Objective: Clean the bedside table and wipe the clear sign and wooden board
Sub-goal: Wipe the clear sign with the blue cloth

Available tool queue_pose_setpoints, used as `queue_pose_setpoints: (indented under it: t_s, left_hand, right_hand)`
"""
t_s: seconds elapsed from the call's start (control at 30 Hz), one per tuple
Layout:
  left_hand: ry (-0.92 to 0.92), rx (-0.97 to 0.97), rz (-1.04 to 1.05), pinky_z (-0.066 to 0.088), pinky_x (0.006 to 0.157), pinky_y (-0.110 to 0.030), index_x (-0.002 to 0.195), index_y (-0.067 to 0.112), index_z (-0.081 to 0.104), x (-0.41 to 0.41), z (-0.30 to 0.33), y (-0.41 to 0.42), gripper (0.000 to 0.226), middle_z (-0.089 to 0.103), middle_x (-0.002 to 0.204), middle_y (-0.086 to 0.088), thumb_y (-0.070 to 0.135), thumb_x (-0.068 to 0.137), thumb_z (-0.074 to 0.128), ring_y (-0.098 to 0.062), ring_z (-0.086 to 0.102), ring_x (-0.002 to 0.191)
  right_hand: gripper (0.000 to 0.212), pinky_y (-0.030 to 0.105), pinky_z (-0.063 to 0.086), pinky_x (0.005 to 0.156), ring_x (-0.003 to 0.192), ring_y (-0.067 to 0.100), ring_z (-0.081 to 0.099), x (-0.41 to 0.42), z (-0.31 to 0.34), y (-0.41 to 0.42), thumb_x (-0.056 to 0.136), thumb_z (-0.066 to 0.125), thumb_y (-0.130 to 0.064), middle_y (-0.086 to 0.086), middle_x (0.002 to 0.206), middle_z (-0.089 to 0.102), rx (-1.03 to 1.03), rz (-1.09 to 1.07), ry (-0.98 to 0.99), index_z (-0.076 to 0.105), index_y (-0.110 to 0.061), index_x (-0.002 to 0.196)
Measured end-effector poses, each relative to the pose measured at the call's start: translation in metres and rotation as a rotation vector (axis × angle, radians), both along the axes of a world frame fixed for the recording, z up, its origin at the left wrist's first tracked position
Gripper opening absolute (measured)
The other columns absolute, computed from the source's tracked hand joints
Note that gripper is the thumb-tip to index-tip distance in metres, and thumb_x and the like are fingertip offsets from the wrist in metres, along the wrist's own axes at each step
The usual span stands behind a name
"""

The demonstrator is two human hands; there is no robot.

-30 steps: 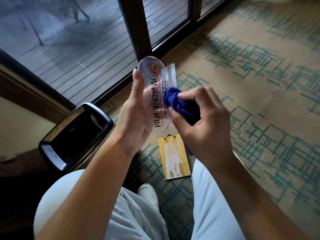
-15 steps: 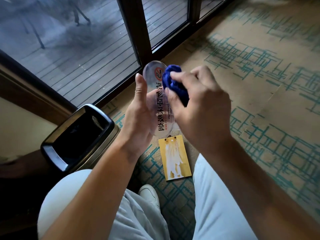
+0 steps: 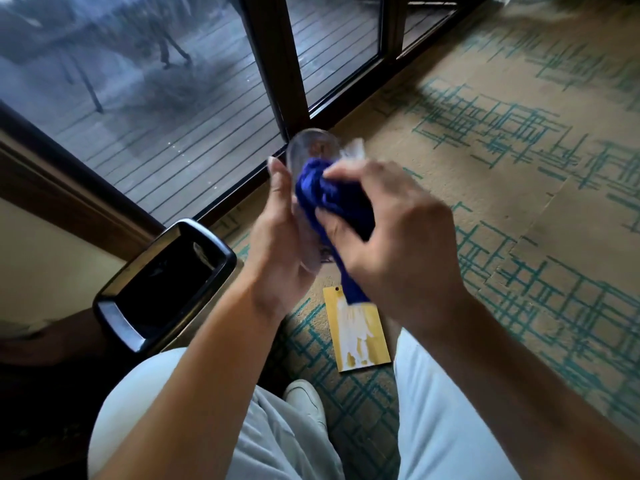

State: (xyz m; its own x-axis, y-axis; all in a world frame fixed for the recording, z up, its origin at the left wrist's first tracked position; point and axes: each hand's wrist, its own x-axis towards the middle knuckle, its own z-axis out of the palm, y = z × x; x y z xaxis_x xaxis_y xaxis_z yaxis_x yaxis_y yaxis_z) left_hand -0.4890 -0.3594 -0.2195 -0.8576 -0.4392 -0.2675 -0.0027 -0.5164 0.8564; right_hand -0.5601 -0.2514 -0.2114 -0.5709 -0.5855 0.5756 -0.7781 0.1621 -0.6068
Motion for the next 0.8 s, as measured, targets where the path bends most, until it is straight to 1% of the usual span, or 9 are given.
queue_pose_setpoints:
  t_s: [0.1, 0.2, 0.3, 0.37, 0.5, 0.57, 0.63, 0.7, 0.8]
  left_hand:
    - [-0.049, -0.089, -0.089, 0.06, 0.085, -0.038, 0.124, -0.004, 0.061, -0.001, -0.002, 0.011, 0.096, 0.075, 0.103, -0.019, 0.064, 0.099, -0.001, -0.029, 0.072, 0.094]
    - [-0.033, -0.076, -0.042, 0.061, 0.081, -0.035, 0.129, -0.006, 0.058, -0.001, -0.001, 0.011, 0.091, 0.074, 0.1, -0.018, 0.06, 0.102, 0.001, -0.028, 0.072, 0.092]
    - [0.021, 0.031, 0.083, 0.061, 0.073, -0.026, 0.101, 0.012, 0.076, 0.001, -0.007, 0.007, 0.072, 0.076, 0.086, -0.006, 0.055, 0.106, 0.018, -0.016, 0.073, 0.081]
    - [0.016, 0.074, 0.106, 0.06, 0.063, -0.025, 0.085, 0.012, 0.077, 0.003, -0.009, 0.003, 0.074, 0.073, 0.077, -0.008, 0.061, 0.103, 0.024, -0.017, 0.072, 0.07]
    - [-0.054, 0.029, 0.122, 0.056, 0.079, -0.036, 0.131, -0.008, 0.057, 0.005, 0.001, -0.006, 0.092, 0.062, 0.108, -0.03, 0.07, 0.099, 0.019, -0.036, 0.062, 0.092]
    - [-0.057, 0.039, 0.127, 0.059, 0.072, -0.028, 0.118, -0.009, 0.061, 0.004, 0.001, -0.005, 0.087, 0.069, 0.096, -0.025, 0.067, 0.101, 0.02, -0.029, 0.068, 0.082]
    - [-0.05, 0.04, 0.077, 0.059, 0.066, -0.023, 0.103, 0.003, 0.065, 0.0, -0.006, 0.001, 0.076, 0.074, 0.081, -0.012, 0.063, 0.103, 0.018, -0.018, 0.072, 0.072]
    - [-0.069, 0.019, 0.025, 0.059, 0.082, -0.032, 0.12, 0.005, 0.064, -0.003, -0.009, 0.009, 0.081, 0.076, 0.099, -0.012, 0.063, 0.102, 0.01, -0.022, 0.072, 0.091]
    - [-0.04, 0.011, -0.002, 0.058, 0.087, -0.038, 0.13, 0.002, 0.06, -0.004, -0.005, 0.014, 0.085, 0.075, 0.108, -0.015, 0.062, 0.102, 0.006, -0.027, 0.072, 0.099]
  right_hand:
    - [0.033, 0.04, 0.054, 0.076, 0.091, 0.024, 0.067, -0.024, 0.014, -0.021, 0.088, 0.066, -0.035, 0.003, 0.109, 0.066, -0.016, -0.146, 0.032, 0.067, -0.02, 0.118]
    - [0.034, 0.037, 0.055, 0.077, 0.091, 0.021, 0.066, -0.019, 0.013, -0.024, 0.09, 0.065, -0.032, 0.005, 0.11, 0.066, -0.044, -0.123, 0.062, 0.069, -0.019, 0.12]
    - [0.033, 0.041, 0.057, 0.073, 0.087, 0.024, 0.067, 0.013, -0.002, -0.011, 0.092, 0.064, -0.03, 0.006, 0.109, 0.066, -0.048, -0.042, 0.045, 0.07, -0.016, 0.121]
    - [0.032, 0.041, 0.057, 0.068, 0.083, 0.023, 0.068, 0.028, -0.014, 0.002, 0.092, 0.065, -0.029, 0.005, 0.108, 0.066, -0.032, -0.006, 0.007, 0.07, -0.016, 0.121]
    - [0.032, 0.039, 0.057, 0.062, 0.08, 0.02, 0.068, 0.044, -0.028, 0.019, 0.088, 0.07, -0.028, 0.001, 0.107, 0.066, 0.028, 0.062, -0.019, 0.071, -0.019, 0.119]
    - [0.03, 0.039, 0.057, 0.064, 0.079, 0.022, 0.068, 0.037, -0.025, 0.014, 0.087, 0.071, -0.027, 0.001, 0.106, 0.067, 0.027, 0.043, -0.015, 0.071, -0.019, 0.116]
    - [0.027, 0.037, 0.056, 0.067, 0.079, 0.024, 0.067, 0.018, -0.014, 0.0, 0.088, 0.069, -0.03, 0.003, 0.104, 0.067, 0.008, -0.051, -0.017, 0.07, -0.019, 0.113]
    - [0.027, 0.035, 0.055, 0.068, 0.081, 0.023, 0.067, -0.003, 0.0, -0.015, 0.09, 0.066, -0.033, 0.003, 0.103, 0.067, -0.021, -0.161, -0.029, 0.069, -0.02, 0.113]
    - [0.033, 0.035, 0.057, 0.07, 0.084, 0.022, 0.068, -0.014, 0.009, -0.026, 0.089, 0.065, -0.035, 0.002, 0.106, 0.066, -0.028, -0.204, -0.035, 0.069, -0.022, 0.119]
